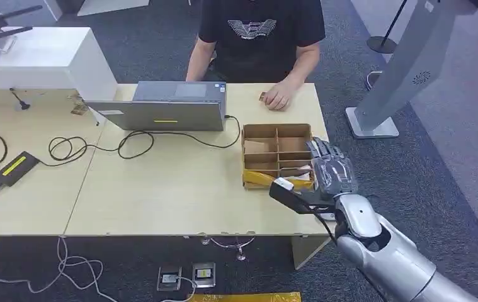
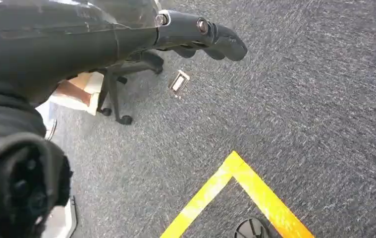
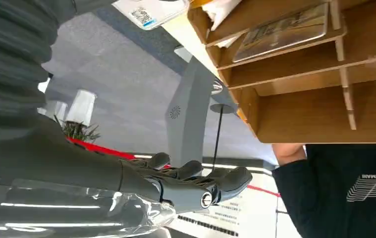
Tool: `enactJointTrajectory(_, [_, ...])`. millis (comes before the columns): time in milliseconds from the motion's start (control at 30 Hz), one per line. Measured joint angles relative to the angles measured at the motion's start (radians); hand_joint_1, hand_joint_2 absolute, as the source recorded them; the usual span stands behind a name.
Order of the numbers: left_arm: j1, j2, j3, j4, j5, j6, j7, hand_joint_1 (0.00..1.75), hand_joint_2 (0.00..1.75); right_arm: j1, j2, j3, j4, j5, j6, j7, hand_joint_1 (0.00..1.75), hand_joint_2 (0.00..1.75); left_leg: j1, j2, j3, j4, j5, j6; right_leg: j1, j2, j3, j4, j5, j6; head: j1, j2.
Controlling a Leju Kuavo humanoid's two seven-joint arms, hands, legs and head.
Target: Pass the card to the sensor for recognition and then transmit it.
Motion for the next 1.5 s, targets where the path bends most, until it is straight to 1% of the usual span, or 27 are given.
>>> enactJointTrajectory(267, [0.004, 0.001, 0.016, 0.0, -0.002, 0.0, 0.001, 0.0, 0.0, -0.003, 0.022, 0.019, 0.017, -0.008, -0.014, -0.005, 0.0, 1.75, 0.0, 0.0, 0.0, 0.0, 0.0, 0.0, 0.0, 0.0, 0.0, 0.0, 0.0, 0.0, 0.0, 0.0])
enactJointTrajectory(467, [0.004, 0.001, 0.021, 0.0, -0.012, 0.0, 0.002, 0.0, 0.0, -0.021, 0.057, 0.033, 0.055, -0.057, -0.077, -0.036, 0.0, 1.75, 0.0, 0.0, 0.0, 0.0, 0.0, 0.0, 0.0, 0.0, 0.0, 0.0, 0.0, 0.0, 0.0, 0.0])
enactJointTrajectory(600, [0.004, 0.001, 0.028, 0.0, -0.02, 0.0, 0.001, 0.0, 0.0, -0.034, 0.084, 0.048, 0.097, -0.069, -0.093, -0.041, 0.0, 1.75, 0.0, 0.0, 0.0, 0.0, 0.0, 0.0, 0.0, 0.0, 0.0, 0.0, 0.0, 0.0, 0.0, 0.0])
enactJointTrajectory(767, [0.004, 0.001, 0.032, 0.0, -0.027, 0.0, 0.001, 0.0, 0.0, -0.039, 0.097, 0.055, 0.124, -0.077, -0.106, -0.041, 0.0, 1.75, 0.0, 0.0, 0.0, 0.0, 0.0, 0.0, 0.0, 0.0, 0.0, 0.0, 0.0, 0.0, 0.0, 0.0])
enactJointTrajectory(1100, [0.003, -0.002, 0.034, 0.0, -0.062, 0.0, 0.001, 0.0, 0.0, -0.04, 0.106, 0.073, 0.156, -0.102, -0.135, -0.027, 0.0, 1.75, 0.0, 0.0, 0.0, 0.0, 0.0, 0.0, 0.0, 0.0, 0.0, 0.0, 0.0, 0.0, 0.0, 0.0])
enactJointTrajectory(1500, [-0.015, -0.006, 0.042, 0.0, -0.116, 0.0, 0.003, 0.0, 0.0, -0.041, 0.108, 0.073, 0.2, -0.127, -0.187, -0.008, 0.0, 1.75, 0.0, 0.0, 0.0, 0.0, 0.0, 0.0, 0.0, 0.0, 0.0, 0.0, 0.0, 0.0, 0.0, 0.0])
